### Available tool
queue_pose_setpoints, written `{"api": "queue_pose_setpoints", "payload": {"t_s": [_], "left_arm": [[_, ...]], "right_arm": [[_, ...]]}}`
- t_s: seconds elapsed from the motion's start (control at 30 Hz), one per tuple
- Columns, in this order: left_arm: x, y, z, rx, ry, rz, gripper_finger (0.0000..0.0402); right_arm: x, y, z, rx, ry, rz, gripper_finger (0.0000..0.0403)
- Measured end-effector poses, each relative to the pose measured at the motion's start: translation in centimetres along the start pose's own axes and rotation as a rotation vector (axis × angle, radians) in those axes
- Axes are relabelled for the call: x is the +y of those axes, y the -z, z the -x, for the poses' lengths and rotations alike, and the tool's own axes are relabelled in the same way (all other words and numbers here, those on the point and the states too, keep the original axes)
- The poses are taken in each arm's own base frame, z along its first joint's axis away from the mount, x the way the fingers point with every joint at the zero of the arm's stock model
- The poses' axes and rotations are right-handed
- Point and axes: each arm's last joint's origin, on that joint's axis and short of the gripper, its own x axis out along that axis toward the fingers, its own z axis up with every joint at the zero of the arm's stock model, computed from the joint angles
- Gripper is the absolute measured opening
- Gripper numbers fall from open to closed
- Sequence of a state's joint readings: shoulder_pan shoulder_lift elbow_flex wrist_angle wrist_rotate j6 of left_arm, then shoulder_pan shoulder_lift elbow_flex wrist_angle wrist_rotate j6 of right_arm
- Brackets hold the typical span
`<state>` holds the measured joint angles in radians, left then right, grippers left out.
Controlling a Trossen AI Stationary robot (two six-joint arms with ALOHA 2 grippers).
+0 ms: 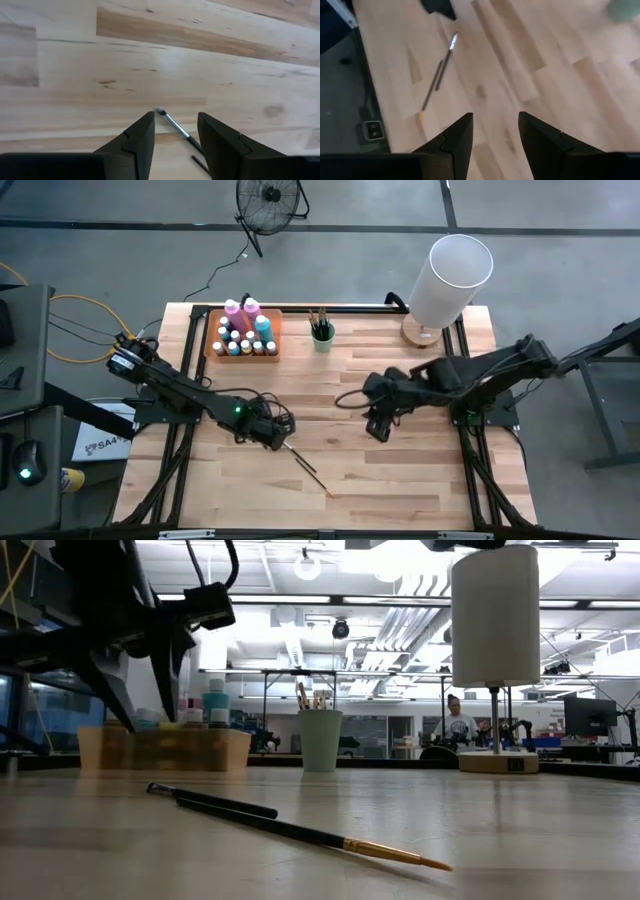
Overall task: Pick & Place Paint Supplies
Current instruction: Put the black paint brush into the green cup
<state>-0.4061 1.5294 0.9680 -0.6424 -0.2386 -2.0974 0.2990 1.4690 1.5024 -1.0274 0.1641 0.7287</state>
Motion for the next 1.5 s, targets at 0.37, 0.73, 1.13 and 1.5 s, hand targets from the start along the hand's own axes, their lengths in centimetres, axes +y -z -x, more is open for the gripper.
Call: {"api": "queue_pose_setpoints", "payload": {"t_s": [0.37,0.73,1.13,1.5], "left_arm": [[0.0,0.1,0.0,0.035,-0.009,-0.295,0.0145],[0.3,0.1,0.0,0.068,-0.037,-0.61,0.0145],[0.8,0.5,0.1,0.148,-0.071,-0.665,0.0145],[1.4,0.2,0.2,0.211,-0.138,-0.889,0.0145]], "right_arm": [[4.3,1.3,-4.0,0.101,-0.151,-0.103,0.0152],[10.5,4.8,-9.5,0.15,-0.301,-0.076,0.0152],[14.8,5.9,-10.3,0.046,-0.32,0.049,0.0152],[15.0,6.4,-16.5,0.215,0.046,-0.053,0.0147]]}}
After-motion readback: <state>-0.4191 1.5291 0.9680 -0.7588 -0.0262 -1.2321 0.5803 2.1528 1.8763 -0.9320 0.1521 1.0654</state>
